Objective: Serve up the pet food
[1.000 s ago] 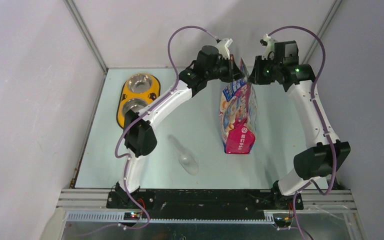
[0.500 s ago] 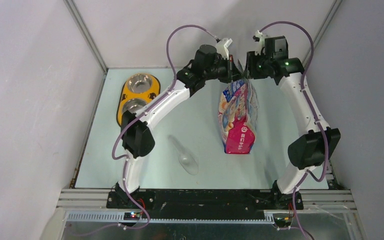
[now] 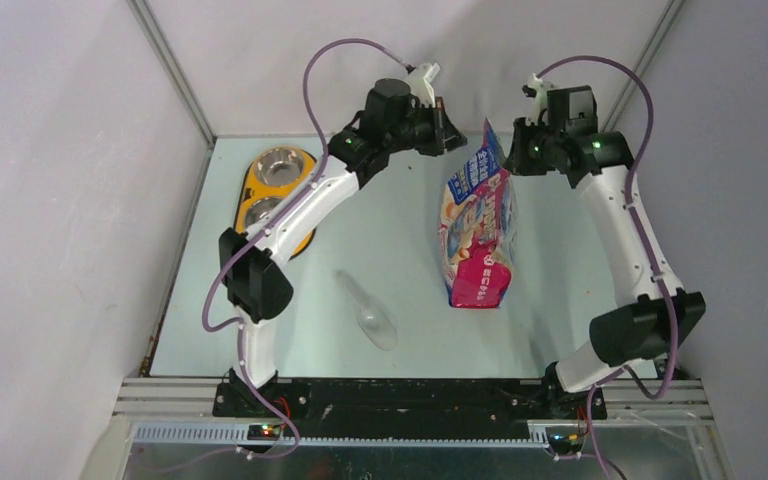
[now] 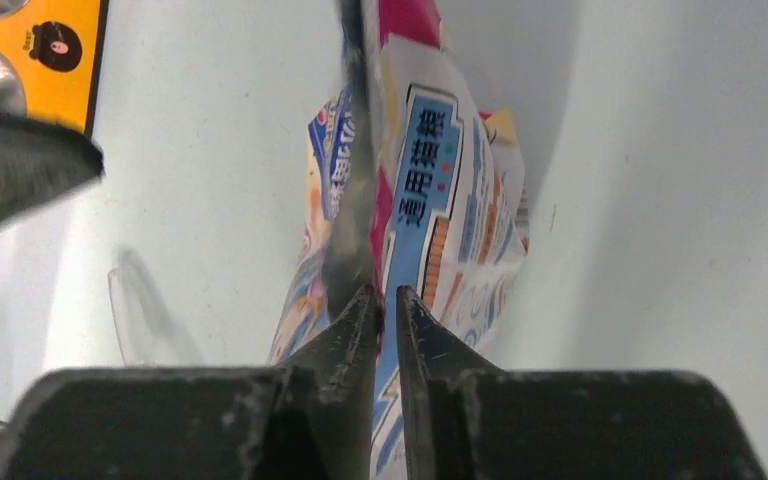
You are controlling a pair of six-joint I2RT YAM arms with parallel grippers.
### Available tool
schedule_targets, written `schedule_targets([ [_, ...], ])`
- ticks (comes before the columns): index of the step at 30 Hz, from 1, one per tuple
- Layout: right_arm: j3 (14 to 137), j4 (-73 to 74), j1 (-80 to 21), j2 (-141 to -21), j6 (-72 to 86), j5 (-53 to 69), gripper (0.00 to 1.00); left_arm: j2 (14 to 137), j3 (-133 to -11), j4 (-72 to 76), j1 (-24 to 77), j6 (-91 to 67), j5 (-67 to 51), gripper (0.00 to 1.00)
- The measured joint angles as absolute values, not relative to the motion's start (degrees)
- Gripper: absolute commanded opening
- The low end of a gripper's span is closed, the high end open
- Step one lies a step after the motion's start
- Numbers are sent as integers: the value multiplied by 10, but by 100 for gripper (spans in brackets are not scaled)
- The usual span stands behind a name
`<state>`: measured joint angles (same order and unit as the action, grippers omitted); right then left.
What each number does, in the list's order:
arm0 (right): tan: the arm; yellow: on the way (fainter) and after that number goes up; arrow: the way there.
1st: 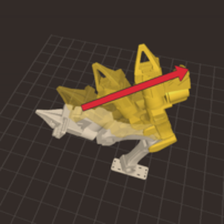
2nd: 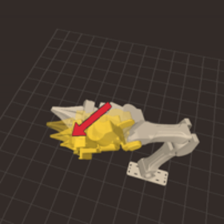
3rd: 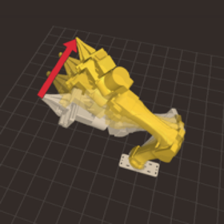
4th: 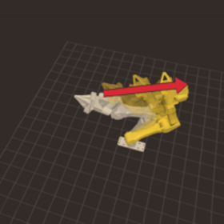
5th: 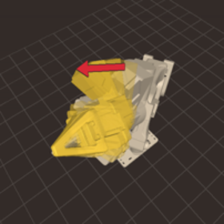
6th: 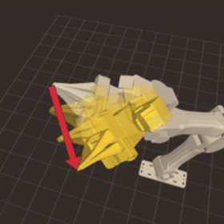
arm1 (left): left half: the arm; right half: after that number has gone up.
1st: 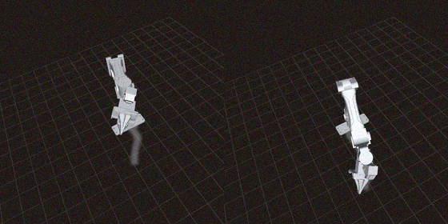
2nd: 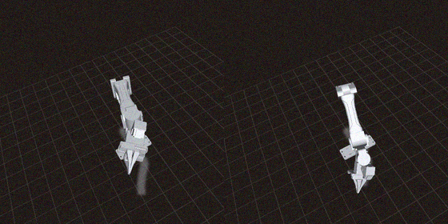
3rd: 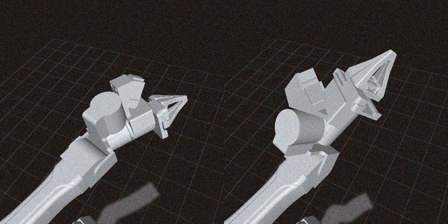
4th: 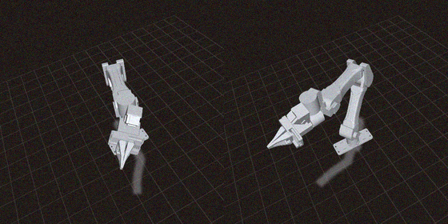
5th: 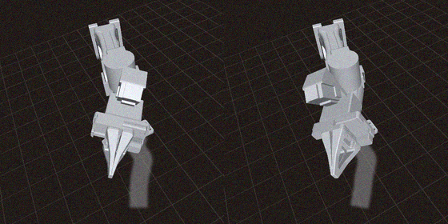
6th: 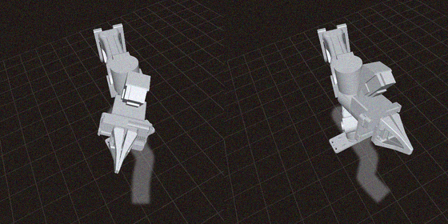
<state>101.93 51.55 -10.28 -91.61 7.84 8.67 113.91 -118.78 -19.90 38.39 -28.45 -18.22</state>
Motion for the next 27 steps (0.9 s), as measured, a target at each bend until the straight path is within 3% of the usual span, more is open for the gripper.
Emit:
schedule_targets([
  [2,1006,527,-101,-890,81,88,9,1132,-1183,-197,380,-285,-184,21],
  [4,994,533,-100,-874,82,90,9,1130,-1179,-194,377,-286,-187,44],
  [6,984,535,-95,-867,82,94,11,1130,-1174,-189,377,-295,-192,52],
  [15,957,534,-69,-865,87,136,20,1131,-1158,-183,400,-328,-197,58],
  [23,992,535,-75,-901,90,148,22,1132,-1158,-181,419,-342,-186,62],
  [27,1034,537,-88,-945,91,148,5,1133,-1162,-194,425,-347,-142,68],
])
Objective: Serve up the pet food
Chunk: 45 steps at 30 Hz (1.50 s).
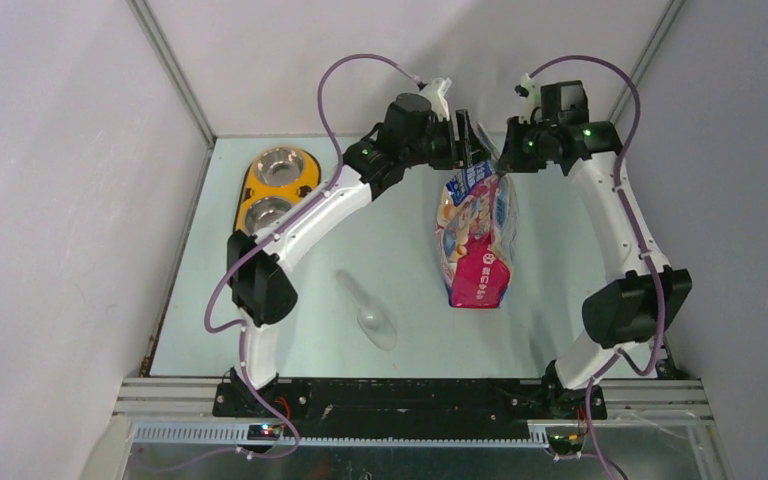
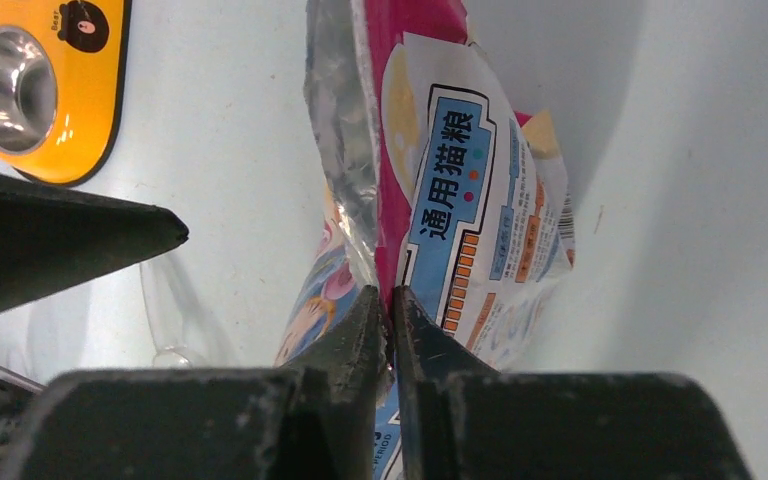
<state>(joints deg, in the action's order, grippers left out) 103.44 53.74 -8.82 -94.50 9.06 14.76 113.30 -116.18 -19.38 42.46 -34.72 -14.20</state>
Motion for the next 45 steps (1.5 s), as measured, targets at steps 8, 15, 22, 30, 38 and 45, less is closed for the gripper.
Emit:
schedule_targets([
  [8,1048,540,-96,-962,100,150,0,1139,-1171,-222,434,-376,-63,62],
  [15,1023,531,-84,-935,116,177,0,1167,-1171,-196,434,-402,-82,47],
  [22,1009,517,-81,-925,127,192,0,1190,-1171,-161,437,-408,-106,45],
  [30,1004,515,-76,-923,131,200,6,1209,-1181,-125,438,-415,-122,15],
  [38,1000,526,-49,-920,146,223,18,1215,-1188,-121,444,-410,-115,0],
  [45,1000,525,-35,-920,160,242,0,1215,-1195,-136,445,-385,-105,0],
])
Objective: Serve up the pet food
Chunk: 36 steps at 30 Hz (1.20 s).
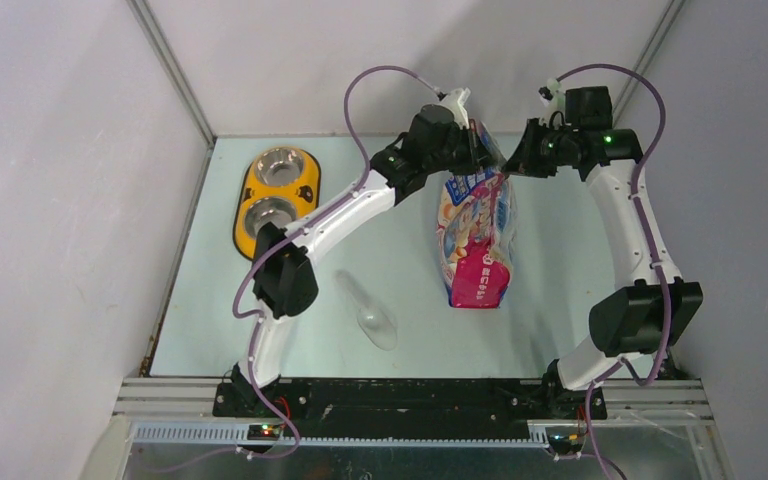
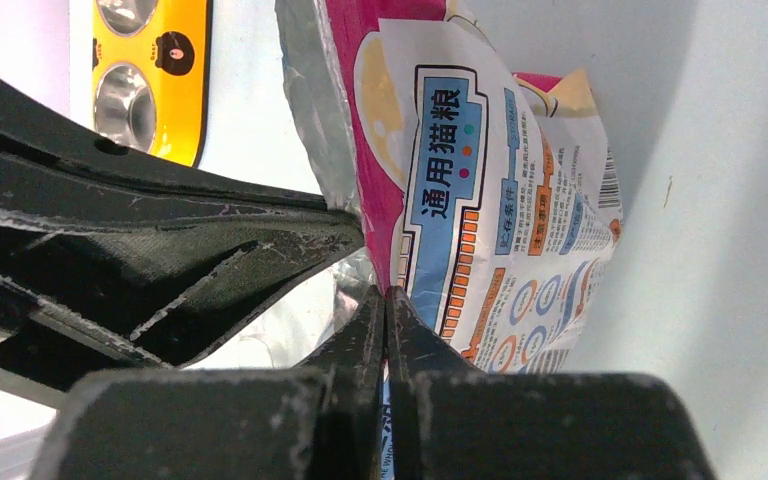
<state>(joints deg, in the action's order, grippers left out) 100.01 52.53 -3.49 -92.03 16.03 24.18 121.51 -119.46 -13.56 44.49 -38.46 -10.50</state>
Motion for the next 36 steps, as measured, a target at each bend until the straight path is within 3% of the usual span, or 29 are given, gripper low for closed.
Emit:
schedule_targets([
  [6,1009,525,-48,-922,133,222,0,1215,-1228,-204,451,-319,-60,0],
  [17,1036,518,-138,-923,-11,52,0,1172,-1216,-342,391,-220,7,0],
  [19,1036,517,-145,-922,-26,36,0,1161,-1202,-345,376,-220,-3,26],
  [20,1036,518,-147,-922,-32,32,0,1156,-1195,-342,371,-220,-13,47],
  [22,1036,519,-148,-921,-36,27,0,1145,-1175,-326,364,-236,-45,62],
  [25,1036,522,-148,-920,-35,26,16,1140,-1169,-300,363,-258,-84,68],
  [27,1035,525,-147,-919,-33,26,20,1139,-1169,-281,365,-268,-99,69],
  [36,1035,581,-143,-893,-20,52,22,1139,-1169,-219,390,-315,-158,68],
])
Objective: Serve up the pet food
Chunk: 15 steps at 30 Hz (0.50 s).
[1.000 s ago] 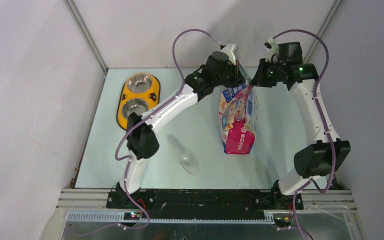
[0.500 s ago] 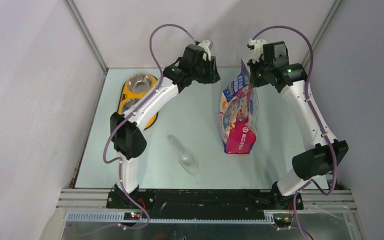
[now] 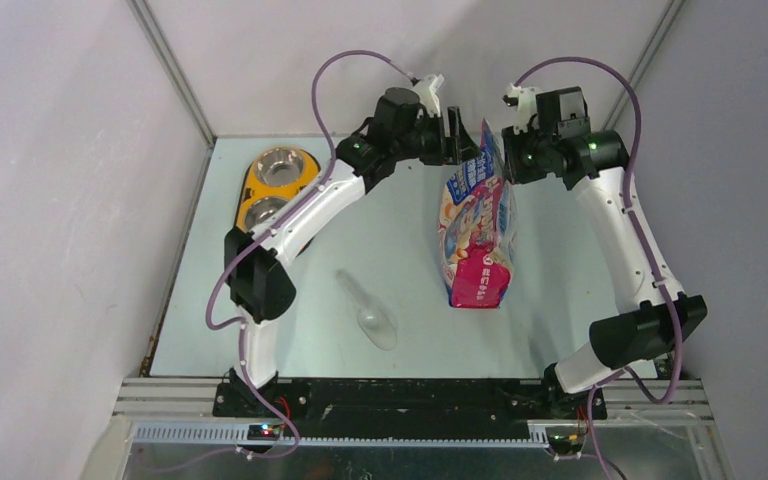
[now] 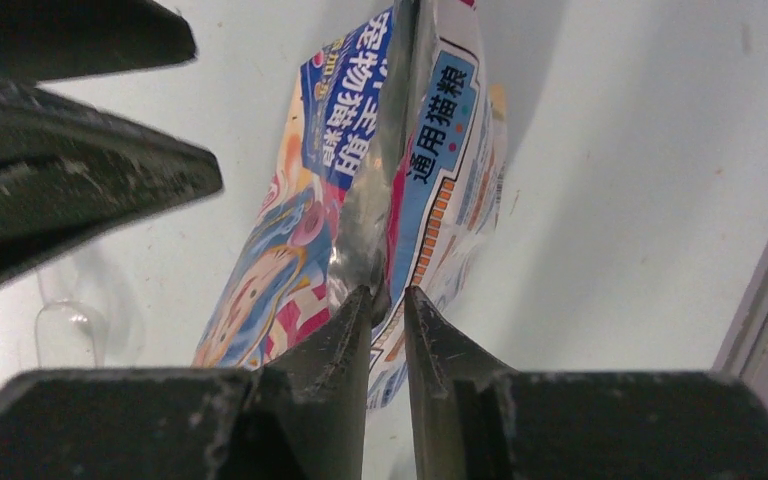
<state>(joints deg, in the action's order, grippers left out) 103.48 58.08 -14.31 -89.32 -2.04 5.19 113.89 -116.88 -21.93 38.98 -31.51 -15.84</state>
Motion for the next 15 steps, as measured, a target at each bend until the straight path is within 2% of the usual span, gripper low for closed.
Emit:
schedule_targets([
  [11,1021,602,-138,-879,37,116,23,1139,-1169,-202,428,-347,-175,66],
  [15,997,604,-136,-867,53,123,12,1139,-1169,-203,429,-351,-165,63],
])
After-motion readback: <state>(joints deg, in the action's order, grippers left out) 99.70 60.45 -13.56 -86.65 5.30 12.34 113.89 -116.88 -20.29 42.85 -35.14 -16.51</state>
